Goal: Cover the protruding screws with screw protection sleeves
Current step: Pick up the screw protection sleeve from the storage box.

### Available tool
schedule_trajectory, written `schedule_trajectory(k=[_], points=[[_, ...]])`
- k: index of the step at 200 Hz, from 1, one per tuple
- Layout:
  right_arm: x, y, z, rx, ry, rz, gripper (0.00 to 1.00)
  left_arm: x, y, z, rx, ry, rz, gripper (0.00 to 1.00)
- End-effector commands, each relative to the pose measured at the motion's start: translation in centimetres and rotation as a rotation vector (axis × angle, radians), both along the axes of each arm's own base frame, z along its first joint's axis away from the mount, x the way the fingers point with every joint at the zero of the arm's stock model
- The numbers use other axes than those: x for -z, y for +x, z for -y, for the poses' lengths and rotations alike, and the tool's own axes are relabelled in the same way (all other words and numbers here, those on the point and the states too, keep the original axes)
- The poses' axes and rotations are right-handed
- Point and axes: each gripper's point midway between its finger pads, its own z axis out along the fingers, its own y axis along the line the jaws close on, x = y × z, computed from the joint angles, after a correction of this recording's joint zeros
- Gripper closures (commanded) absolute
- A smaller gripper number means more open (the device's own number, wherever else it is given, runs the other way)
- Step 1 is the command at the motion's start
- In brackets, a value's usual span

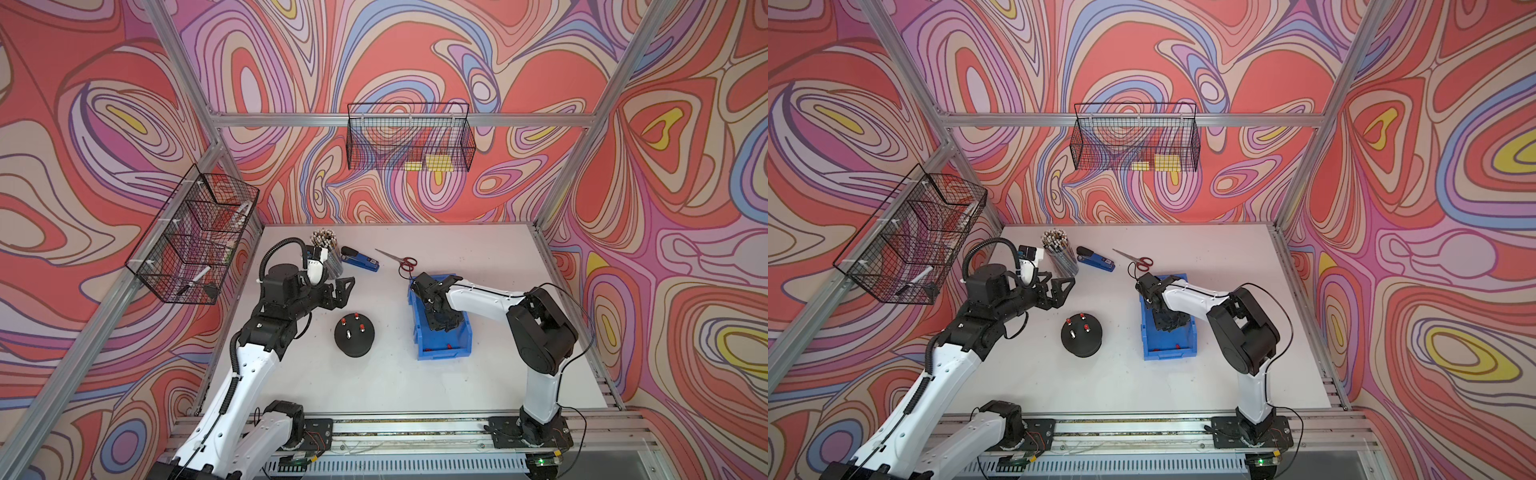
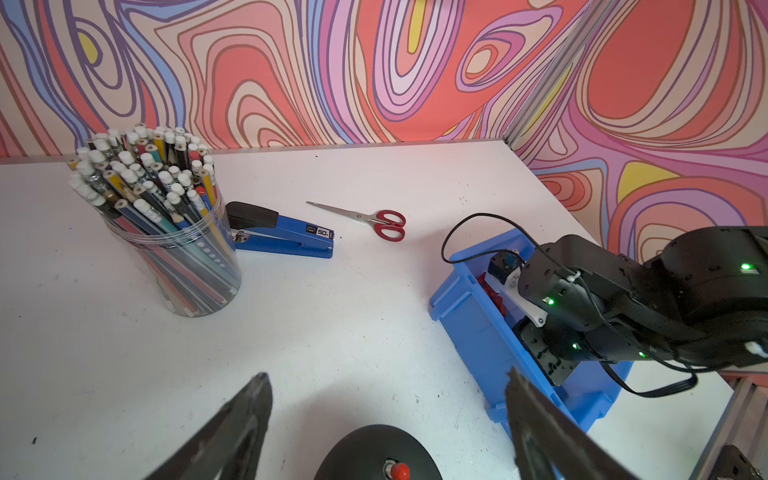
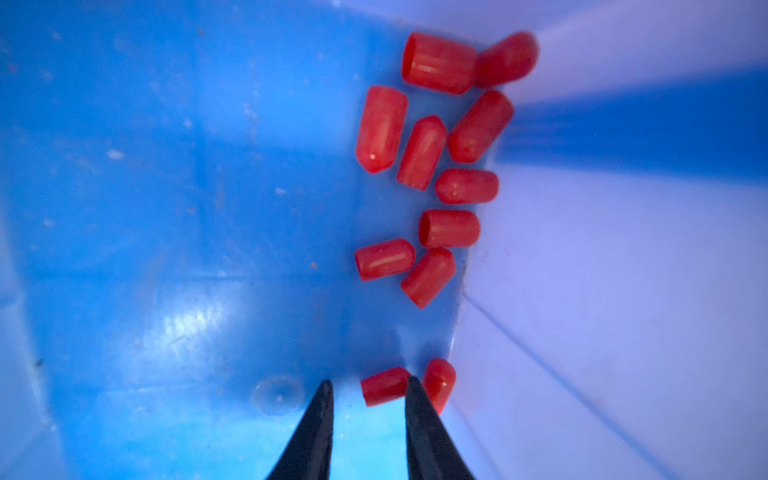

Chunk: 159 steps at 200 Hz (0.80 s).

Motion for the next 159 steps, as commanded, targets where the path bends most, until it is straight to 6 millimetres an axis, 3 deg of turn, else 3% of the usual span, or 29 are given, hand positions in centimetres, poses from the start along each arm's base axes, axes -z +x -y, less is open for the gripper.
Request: schedule_trajectory(k=[1,79,112,159], points=[[0.9,-0.9,-1.1,-0.013,0.086,-0.043,0.72,-1.3,0.1,0.2,0.012,0.004,0.030,0.12],[-0.5,-0.7,-3.5,-0.068,0.218,-0.026,0.76,-1.2,0.1,0.3,0.012,0.005,0.027,0.12],[-1.6,-0.2,-3.3,-0.055,0.219,0.020,0.68,-1.2,0.1,0.3,0.013,0.005,0.026,0.12],[-2.4,0.3,-3.0,-0.018,0.215,0.063,0.70,-1.2,0.2,0.3,0.012,0.006,0.024,0.13]])
